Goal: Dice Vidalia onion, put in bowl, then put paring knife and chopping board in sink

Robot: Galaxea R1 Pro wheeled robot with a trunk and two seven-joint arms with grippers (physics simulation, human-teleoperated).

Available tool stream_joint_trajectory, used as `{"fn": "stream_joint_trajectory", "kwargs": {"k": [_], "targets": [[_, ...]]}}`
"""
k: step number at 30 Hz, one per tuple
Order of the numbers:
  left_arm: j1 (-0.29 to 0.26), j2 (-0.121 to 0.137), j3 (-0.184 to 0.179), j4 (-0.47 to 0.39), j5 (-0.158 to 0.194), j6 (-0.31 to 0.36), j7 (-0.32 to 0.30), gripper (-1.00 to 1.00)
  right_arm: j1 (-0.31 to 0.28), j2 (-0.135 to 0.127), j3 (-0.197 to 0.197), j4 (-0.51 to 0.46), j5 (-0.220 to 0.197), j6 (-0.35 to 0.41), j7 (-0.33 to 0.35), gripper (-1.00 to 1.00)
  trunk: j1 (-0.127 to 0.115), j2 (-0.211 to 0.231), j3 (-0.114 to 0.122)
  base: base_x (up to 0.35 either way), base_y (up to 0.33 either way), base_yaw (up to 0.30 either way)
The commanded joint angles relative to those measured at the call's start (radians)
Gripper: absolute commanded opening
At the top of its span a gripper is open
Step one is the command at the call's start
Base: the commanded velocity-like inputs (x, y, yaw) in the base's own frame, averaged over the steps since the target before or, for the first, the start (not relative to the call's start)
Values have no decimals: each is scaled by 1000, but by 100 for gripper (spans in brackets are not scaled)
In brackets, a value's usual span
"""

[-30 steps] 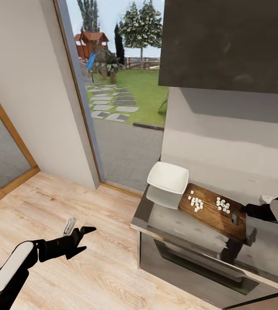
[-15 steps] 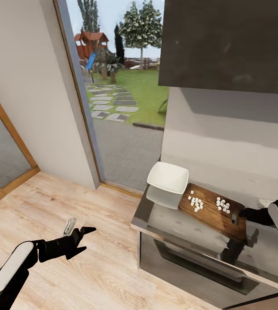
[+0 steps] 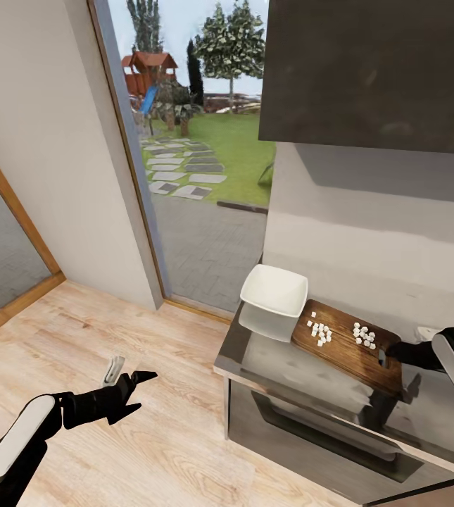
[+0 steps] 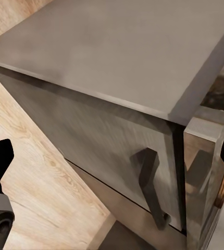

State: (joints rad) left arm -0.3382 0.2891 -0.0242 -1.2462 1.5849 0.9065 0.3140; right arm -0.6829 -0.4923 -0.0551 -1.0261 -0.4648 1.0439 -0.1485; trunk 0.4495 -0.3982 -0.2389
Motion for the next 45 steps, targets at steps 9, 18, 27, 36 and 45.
{"fn": "stream_joint_trajectory", "kwargs": {"k": [9,18,27,36,45], "targets": [[-1,1,-2,-1,10,0,10,100,0,0,1,0,-11,3,-10,100,1,-2,-2,0,0,0],[-1,1,-3,-1,10,0,10,100,13,1,14,9,-11,3,-11,100,1,-2,-2,0,0,0],[-1,1,-2,-1,11,0,10,100,15,1,22,8,-11,3,-10,100,1,-2,-2,0,0,0],[-1,1,-3,-1,12,0,10,100,15,1,26,8,-11,3,-10,100,1,-2,-2,0,0,0],[-1,1,-3,-1,12,0,10,100,15,11,27,8,-11,3,-10,100,1,-2,-2,0,0,0]]}}
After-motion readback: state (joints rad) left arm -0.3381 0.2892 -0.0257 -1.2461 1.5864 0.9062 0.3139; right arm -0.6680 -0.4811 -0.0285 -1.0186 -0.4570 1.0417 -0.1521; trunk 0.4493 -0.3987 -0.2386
